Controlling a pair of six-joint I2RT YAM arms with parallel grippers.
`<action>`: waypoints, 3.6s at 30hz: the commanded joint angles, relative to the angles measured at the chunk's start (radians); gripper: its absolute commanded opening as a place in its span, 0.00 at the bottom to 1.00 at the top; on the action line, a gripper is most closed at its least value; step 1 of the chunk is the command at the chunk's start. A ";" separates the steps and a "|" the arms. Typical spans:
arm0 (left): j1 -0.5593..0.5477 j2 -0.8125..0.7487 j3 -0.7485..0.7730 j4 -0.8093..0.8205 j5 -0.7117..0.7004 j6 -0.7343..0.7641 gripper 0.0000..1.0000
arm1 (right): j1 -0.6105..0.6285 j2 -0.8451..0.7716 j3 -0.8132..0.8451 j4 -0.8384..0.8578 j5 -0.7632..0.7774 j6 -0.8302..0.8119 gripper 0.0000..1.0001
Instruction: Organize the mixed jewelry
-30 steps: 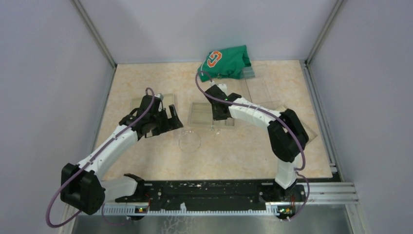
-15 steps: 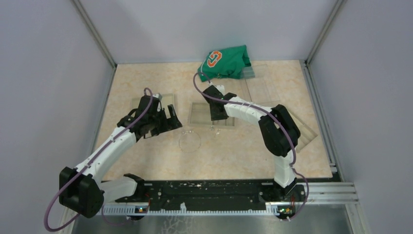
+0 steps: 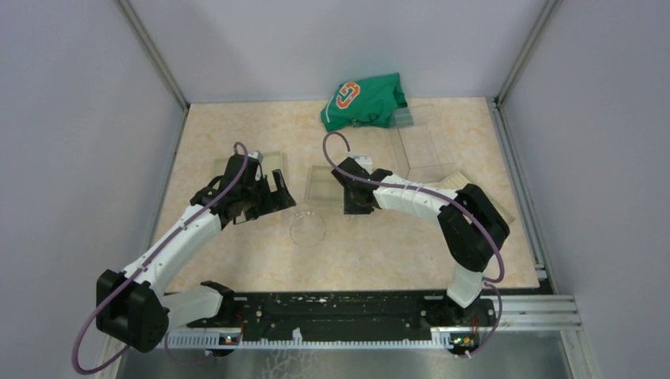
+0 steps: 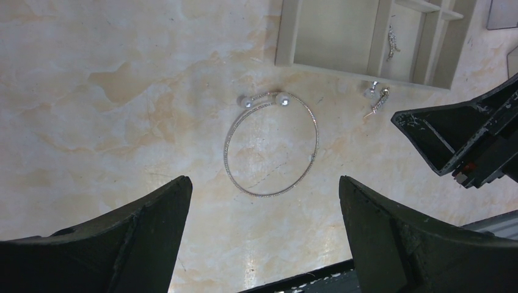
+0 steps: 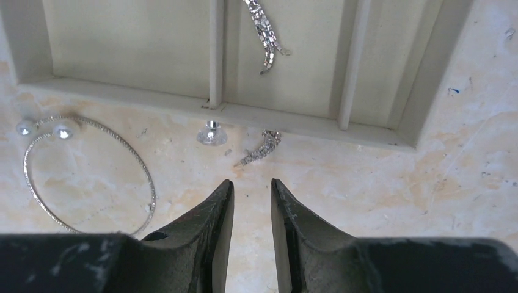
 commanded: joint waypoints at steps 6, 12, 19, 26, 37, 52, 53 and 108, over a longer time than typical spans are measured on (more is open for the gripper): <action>-0.002 -0.022 -0.014 -0.021 0.005 -0.011 0.96 | -0.002 0.071 0.044 0.041 0.036 0.118 0.28; -0.002 -0.035 -0.022 -0.032 -0.003 -0.010 0.96 | -0.003 0.107 0.056 0.033 0.060 0.130 0.28; -0.002 -0.044 -0.029 -0.037 -0.009 -0.004 0.96 | -0.014 0.125 0.065 0.039 0.064 0.135 0.27; -0.002 -0.039 -0.026 -0.032 -0.012 0.000 0.96 | -0.019 0.151 0.085 0.019 0.085 0.127 0.23; -0.002 -0.034 -0.030 -0.023 -0.010 -0.005 0.96 | -0.017 0.174 0.094 -0.029 0.142 0.114 0.04; -0.001 -0.034 -0.032 -0.015 -0.012 -0.022 0.96 | -0.016 -0.033 0.071 -0.047 0.101 0.054 0.00; -0.002 -0.033 -0.032 -0.013 -0.011 -0.021 0.96 | -0.016 -0.041 0.073 -0.050 0.106 0.051 0.00; -0.174 0.414 0.161 0.060 -0.161 -0.001 0.65 | -0.123 -0.338 0.009 -0.129 0.230 -0.056 0.28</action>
